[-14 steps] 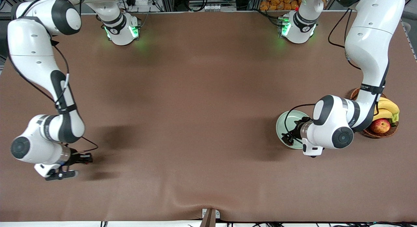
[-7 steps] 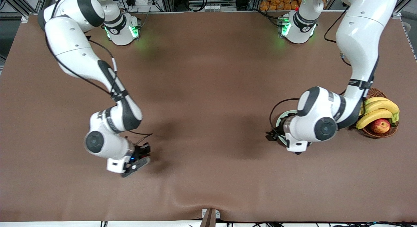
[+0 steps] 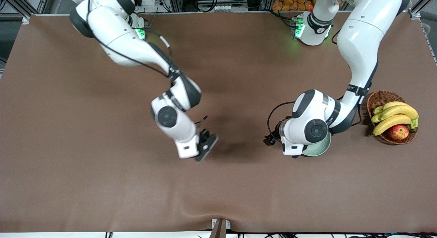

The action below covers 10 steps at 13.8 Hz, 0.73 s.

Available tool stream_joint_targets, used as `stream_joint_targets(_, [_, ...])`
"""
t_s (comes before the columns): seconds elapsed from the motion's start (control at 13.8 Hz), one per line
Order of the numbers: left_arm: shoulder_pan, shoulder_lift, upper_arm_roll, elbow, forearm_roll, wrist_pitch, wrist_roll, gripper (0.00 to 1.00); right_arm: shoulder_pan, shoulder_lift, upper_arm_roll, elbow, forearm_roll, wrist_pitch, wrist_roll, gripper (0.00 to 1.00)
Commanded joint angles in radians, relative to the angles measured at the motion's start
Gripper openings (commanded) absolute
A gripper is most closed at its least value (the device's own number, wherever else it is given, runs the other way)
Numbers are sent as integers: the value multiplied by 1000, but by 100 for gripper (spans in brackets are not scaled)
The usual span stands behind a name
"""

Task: Collect all strawberries into plate
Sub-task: 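Carry the third strawberry toward the left gripper, which reaches for it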

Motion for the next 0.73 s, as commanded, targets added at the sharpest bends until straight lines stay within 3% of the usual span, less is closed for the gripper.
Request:
stream_joint_targets(0.0, [-4,0,4,-2,16,35,-56,100,43,25,-12,4,-4,65,-12,0])
stream_joint_targets(0.44, [-6,14,4,-10,19,55,-68,100,111,96,-28,8,-4,117,-6,0])
stream_joint_targets(0.51, [-7,14,6,-11,19,64,-85,100,124,99,-38,8,-4,122,-6,14])
stream_joint_targets(0.58, [-20,18,4,-10,17,66,-93,100,134,97,-54,8,-4,122,-3,91])
stream_joint_targets(0.65, [-24,22,6,-7,14,72,-94,100,138,82,-65,1,-4,120,-4,100])
